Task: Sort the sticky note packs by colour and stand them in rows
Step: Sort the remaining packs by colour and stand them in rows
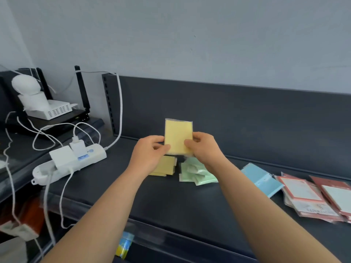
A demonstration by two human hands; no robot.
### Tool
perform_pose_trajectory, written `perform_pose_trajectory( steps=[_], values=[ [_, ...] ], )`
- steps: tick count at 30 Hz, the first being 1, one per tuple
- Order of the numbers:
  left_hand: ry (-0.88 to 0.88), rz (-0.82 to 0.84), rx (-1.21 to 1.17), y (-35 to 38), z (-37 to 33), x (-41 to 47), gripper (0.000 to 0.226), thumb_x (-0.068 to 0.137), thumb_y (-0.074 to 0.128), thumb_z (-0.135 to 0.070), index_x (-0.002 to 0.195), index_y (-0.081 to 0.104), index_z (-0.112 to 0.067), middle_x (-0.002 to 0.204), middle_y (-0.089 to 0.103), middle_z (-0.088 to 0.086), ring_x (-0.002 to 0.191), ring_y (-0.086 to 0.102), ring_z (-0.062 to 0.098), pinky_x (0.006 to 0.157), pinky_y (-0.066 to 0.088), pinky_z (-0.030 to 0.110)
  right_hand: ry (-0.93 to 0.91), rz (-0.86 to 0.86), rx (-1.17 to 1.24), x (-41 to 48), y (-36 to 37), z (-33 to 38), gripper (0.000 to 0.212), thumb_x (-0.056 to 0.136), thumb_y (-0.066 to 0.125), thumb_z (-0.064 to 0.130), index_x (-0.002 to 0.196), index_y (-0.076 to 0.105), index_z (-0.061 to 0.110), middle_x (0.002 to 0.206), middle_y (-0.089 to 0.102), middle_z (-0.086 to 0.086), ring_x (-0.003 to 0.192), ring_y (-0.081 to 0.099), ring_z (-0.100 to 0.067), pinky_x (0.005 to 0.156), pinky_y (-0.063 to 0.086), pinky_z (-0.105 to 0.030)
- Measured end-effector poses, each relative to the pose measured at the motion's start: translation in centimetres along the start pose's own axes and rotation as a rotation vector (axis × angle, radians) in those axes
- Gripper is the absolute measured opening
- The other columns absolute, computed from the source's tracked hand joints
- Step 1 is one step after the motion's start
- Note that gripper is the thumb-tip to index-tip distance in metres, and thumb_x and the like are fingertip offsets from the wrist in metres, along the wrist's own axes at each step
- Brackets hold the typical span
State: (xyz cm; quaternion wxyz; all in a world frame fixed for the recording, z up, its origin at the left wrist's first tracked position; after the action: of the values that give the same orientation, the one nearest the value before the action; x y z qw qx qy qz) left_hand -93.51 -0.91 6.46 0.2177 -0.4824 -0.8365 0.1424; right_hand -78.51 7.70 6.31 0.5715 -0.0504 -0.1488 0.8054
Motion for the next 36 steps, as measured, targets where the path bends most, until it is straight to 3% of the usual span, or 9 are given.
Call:
perform_pose_trajectory(
  steps=[6,10,13,16,20,24,28,31,36],
  values=[
    [-0.064,-0.014,0.051,-2.9,4.2,0.6,0.017,0.092,0.058,-0.019,0.101,0.072,-0.020,0.083,0.071,-0.001,0.073,0.066,0.013,0.078,0.057,0.038,-0.087,0.012,-0.345,-0.5,5.6,0.8,0.013,0.088,0.056,0.013,0.099,0.059,0.007,0.095,0.068,-0.007,0.083,0.062,-0.024,0.064,0.049,-0.031],
    [-0.076,-0.024,0.152,-3.1,6.1,0.8,0.016,0.091,0.057,-0.014,0.085,0.070,-0.006,0.076,0.068,0.011,0.073,0.063,0.029,0.069,0.050,0.038,-0.071,0.058,-0.565,-1.0,7.7,0.1,0.014,0.091,0.049,0.010,0.078,0.045,0.011,0.085,0.053,-0.007,0.071,0.046,-0.022,0.048,0.032,-0.026],
    [-0.080,0.006,0.222,-2.6,7.1,0.7,0.018,0.093,0.057,-0.014,0.078,0.064,-0.006,0.078,0.065,0.013,0.071,0.055,0.024,0.062,0.040,0.028,-0.032,0.097,-0.686,-1.2,8.5,-1.1,0.030,0.091,0.046,0.006,0.067,0.031,0.016,0.088,0.048,-0.008,0.077,0.044,-0.024,0.055,0.031,-0.029],
    [-0.081,0.016,0.246,-2.1,7.7,0.6,0.014,0.095,0.058,-0.015,0.091,0.070,-0.008,0.084,0.060,0.004,0.078,0.050,0.016,0.066,0.033,0.023,-0.016,0.122,-0.747,-1.5,8.9,-2.0,0.027,0.092,0.045,0.004,0.070,0.033,0.015,0.093,0.047,-0.009,0.079,0.044,-0.023,0.061,0.033,-0.028],
    [-0.068,0.034,0.264,-1.9,7.9,0.5,0.015,0.096,0.056,-0.015,0.094,0.069,-0.009,0.087,0.059,0.003,0.080,0.049,0.016,0.062,0.030,0.024,-0.036,0.147,-0.803,-1.6,9.3,-2.5,0.005,0.092,0.046,0.002,0.091,0.044,0.007,0.114,0.055,-0.016,0.089,0.051,-0.025,0.069,0.034,-0.025],
    [-0.013,0.017,0.359,-2.2,7.4,0.5,0.017,0.098,0.052,-0.021,0.099,0.065,-0.010,0.099,0.062,0.009,0.089,0.055,0.023,0.074,0.041,0.029,-0.094,0.177,-0.857,-2.1,9.4,-2.7,0.021,0.094,0.045,0.003,0.113,0.050,-0.002,0.128,0.049,-0.017,0.111,0.053,-0.028,0.074,0.033,-0.021],
    [0.159,-0.046,0.529,-2.3,5.3,-0.2,0.026,0.099,0.047,-0.027,0.113,0.064,-0.012,0.107,0.059,0.007,0.098,0.054,0.029,0.078,0.045,0.038,-0.228,0.101,-0.825,-3.4,7.8,-0.7,0.024,0.096,0.045,0.009,0.117,0.054,0.001,0.130,0.049,-0.004,0.118,0.048,-0.025,0.082,0.036,-0.024],
    [0.290,-0.080,0.553,-1.6,2.8,-1.0,0.031,0.100,0.046,-0.025,0.125,0.062,-0.015,0.119,0.062,0.004,0.103,0.056,0.028,0.085,0.046,0.040,-0.305,0.032,-0.772,-4.4,5.6,0.7,0.014,0.093,0.047,0.005,0.101,0.057,-0.001,0.112,0.052,-0.003,0.101,0.052,-0.025,0.081,0.041,-0.032],
    [0.418,-0.060,0.547,1.6,-1.2,-3.3,0.034,0.100,0.046,-0.024,0.129,0.060,-0.018,0.123,0.064,0.000,0.110,0.057,0.025,0.088,0.040,0.035,-0.304,-0.101,-0.860,-7.2,-0.1,1.5,0.027,0.095,0.049,0.011,0.119,0.058,0.001,0.129,0.055,-0.008,0.117,0.050,-0.026,0.092,0.039,-0.032]
  ],
)
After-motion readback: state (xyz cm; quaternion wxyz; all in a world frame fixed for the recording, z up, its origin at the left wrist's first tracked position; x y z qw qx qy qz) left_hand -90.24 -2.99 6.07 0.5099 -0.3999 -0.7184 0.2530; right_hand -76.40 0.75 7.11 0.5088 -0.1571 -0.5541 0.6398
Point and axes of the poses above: each hand's wrist, its own x-axis towards the middle knuckle, its own y-axis out of the palm, z = x × y, the point moved 4 cm from there along x, towards the middle knuckle
